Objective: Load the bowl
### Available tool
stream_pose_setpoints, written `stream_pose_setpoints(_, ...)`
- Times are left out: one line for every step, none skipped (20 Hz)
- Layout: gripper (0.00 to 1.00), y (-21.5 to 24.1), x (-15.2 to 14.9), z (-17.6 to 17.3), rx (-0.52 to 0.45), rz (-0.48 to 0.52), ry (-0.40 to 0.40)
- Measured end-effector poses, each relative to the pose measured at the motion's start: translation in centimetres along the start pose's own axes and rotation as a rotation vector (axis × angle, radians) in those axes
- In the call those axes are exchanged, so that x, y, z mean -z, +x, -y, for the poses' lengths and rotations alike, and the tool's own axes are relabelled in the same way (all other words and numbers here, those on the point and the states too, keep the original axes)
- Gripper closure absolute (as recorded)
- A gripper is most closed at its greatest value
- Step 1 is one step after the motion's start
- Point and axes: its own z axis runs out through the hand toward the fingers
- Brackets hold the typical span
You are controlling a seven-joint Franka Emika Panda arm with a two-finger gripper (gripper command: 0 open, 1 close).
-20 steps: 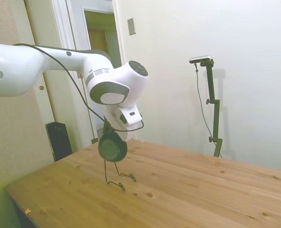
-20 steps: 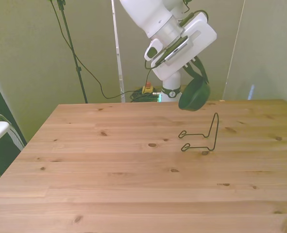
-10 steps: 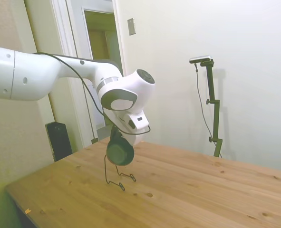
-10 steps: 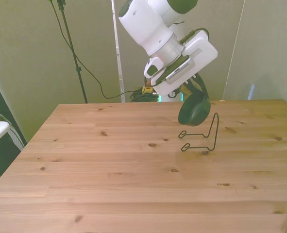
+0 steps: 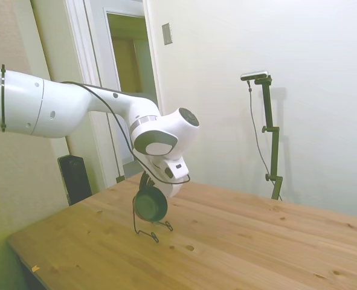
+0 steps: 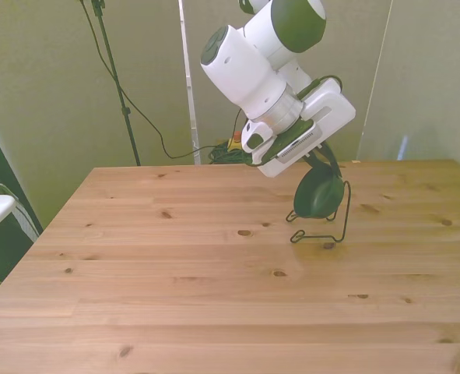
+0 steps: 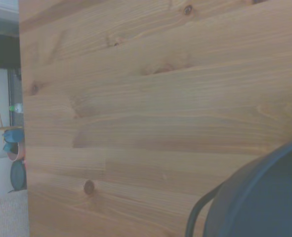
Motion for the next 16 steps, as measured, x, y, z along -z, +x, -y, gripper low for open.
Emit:
stream_pose_setpoints(1.0,0.0,-0.2,0.0,0.001,0.001,-0.001)
stream_pose_setpoints(1.0,0.0,-0.4,0.0,0.001,0.002,-0.002)
stream_pose_setpoints(1.0,0.0,-0.6,0.0,0.001,-0.001,-0.002)
stream_pose_setpoints(1.0,0.0,-0.9,0.0,0.0,-0.004,-0.002)
stream_pose_setpoints(1.0,0.1,-1.2,-0.1,0.001,-0.009,-0.001)
stream_pose_setpoints(1.0,0.2,-1.5,-0.1,0.002,-0.011,0.002)
stream_pose_setpoints(1.0,0.2,-1.6,-0.1,0.005,-0.017,0.008)
stream_pose_setpoints(1.0,0.2,-1.7,0.0,0.009,-0.018,0.017)
stream_pose_setpoints(1.0,0.2,-1.7,0.0,0.012,-0.021,0.024)
stream_pose_setpoints(1.0,0.2,-1.7,-0.1,0.015,-0.021,0.026)
stream_pose_setpoints(1.0,0.2,-1.8,-0.3,0.016,-0.02,0.026)
stream_pose_setpoints(1.0,0.2,-2.0,-0.4,0.017,-0.017,0.025)
stream_pose_setpoints(1.0,0.2,-2.1,-0.5,0.017,-0.015,0.023)
stream_pose_setpoints(1.0,0.2,-2.3,-0.6,0.015,-0.013,0.021)
stream_pose_setpoints(1.0,0.2,-2.4,-0.7,0.014,-0.01,0.02)
stream_pose_setpoints(1.0,0.3,-2.6,-0.9,0.013,-0.008,0.018)
